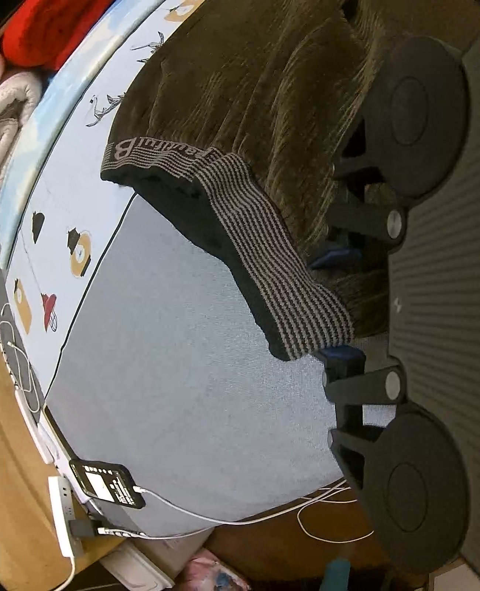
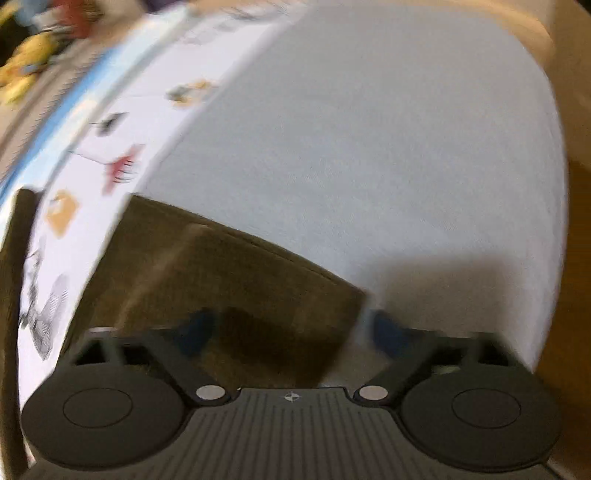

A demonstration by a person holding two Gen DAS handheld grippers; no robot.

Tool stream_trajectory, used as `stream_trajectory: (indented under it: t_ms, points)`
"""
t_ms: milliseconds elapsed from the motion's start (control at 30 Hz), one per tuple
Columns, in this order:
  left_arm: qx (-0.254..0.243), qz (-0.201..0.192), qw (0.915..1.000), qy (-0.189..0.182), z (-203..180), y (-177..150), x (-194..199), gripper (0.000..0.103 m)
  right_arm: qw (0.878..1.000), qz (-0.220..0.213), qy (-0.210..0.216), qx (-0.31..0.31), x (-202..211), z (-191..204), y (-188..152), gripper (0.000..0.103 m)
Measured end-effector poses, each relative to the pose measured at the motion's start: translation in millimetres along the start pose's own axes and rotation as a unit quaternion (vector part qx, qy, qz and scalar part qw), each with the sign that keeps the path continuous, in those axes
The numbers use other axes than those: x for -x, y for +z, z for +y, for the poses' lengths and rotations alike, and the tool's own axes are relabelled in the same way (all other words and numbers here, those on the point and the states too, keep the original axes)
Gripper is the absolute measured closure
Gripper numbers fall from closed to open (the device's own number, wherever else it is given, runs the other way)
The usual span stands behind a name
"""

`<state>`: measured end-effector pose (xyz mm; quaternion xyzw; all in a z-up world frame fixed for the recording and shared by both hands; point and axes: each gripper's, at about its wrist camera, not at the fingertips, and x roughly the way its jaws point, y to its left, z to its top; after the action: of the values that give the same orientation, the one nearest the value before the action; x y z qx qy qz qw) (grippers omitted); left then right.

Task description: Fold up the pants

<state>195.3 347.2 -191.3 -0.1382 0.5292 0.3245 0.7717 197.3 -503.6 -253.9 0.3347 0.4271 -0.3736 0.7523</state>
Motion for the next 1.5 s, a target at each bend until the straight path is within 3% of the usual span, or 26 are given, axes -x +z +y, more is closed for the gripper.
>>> stream_trajectory:
  t_ms: [33, 133, 233, 333, 367, 400, 467, 533, 567, 600, 700, 767, 900, 1067, 1167, 1267, 1500]
  points:
    - [-0.004, -0.004, 1.0000, -0.001, -1, 1, 3, 0.067, 1.000, 0.002, 0.000, 0.009, 3, 2, -3, 0.086]
    - [-0.036, -0.010, 0.9993, 0.006, -6, 2, 13, 0.070, 0.999, -0.025, 0.017, -0.035, 24, -11, 3, 0.087]
    - [-0.034, 0.001, 0.9994, -0.006, -2, 3, 18, 0.071, 0.998, -0.027, -0.003, -0.055, 48, -23, 5, 0.088]
    - [-0.042, 0.013, 0.9988, -0.020, 2, -1, 19, 0.070, 0.998, -0.040, -0.016, -0.055, 62, -36, 5, 0.087]
    - [-0.046, 0.016, 0.9987, -0.017, 2, -3, 18, 0.064, 0.998, -0.035, -0.019, -0.038, 56, -37, 5, 0.085]
    - [-0.046, 0.016, 0.9987, -0.013, 3, -4, 16, 0.058, 0.999, -0.015, -0.030, -0.027, 47, -38, 5, 0.083]
    - [-0.052, -0.001, 0.9985, 0.015, 3, -8, 19, 0.021, 0.997, 0.018, -0.057, -0.043, 43, -44, 6, 0.063]
    - [-0.066, -0.028, 0.9973, 0.017, 5, -10, 31, 0.008, 0.998, -0.008, -0.053, -0.027, 58, -44, 6, 0.044]
    - [-0.069, -0.039, 0.9969, 0.006, 7, -10, 39, 0.006, 0.998, -0.027, -0.054, -0.016, 68, -41, 6, 0.032]
    - [-0.069, -0.046, 0.9965, -0.003, 9, -10, 48, 0.005, 0.998, -0.040, -0.052, 0.000, 80, -35, 5, 0.027]
    - [-0.061, -0.055, 0.9964, -0.020, 13, -7, 75, 0.005, 0.998, -0.048, 0.014, 0.043, 118, -18, -2, 0.025]
    - [-0.049, -0.063, 0.9953, -0.055, 17, -11, 101, 0.005, 0.994, -0.041, 0.073, 0.065, 149, -6, -12, 0.025]
    - [-0.038, -0.082, 0.9853, -0.145, 20, -31, 165, 0.005, 0.976, -0.032, 0.174, 0.129, 220, 22, -45, 0.025]
    - [-0.098, -0.103, 0.9794, -0.144, 8, -86, 249, 0.005, 0.941, -0.062, 0.246, 0.225, 299, 39, -84, 0.024]
    - [-0.129, -0.124, 0.9666, -0.183, 13, -128, 288, 0.005, 0.919, -0.089, 0.267, 0.275, 341, 34, -106, 0.022]
    - [-0.165, -0.133, 0.9575, -0.196, 17, -164, 315, 0.005, 0.901, -0.113, 0.290, 0.302, 373, 21, -124, 0.020]
    - [-0.186, -0.139, 0.9500, -0.209, 22, -205, 347, 0.005, 0.892, -0.113, 0.292, 0.326, 400, -15, -154, 0.018]
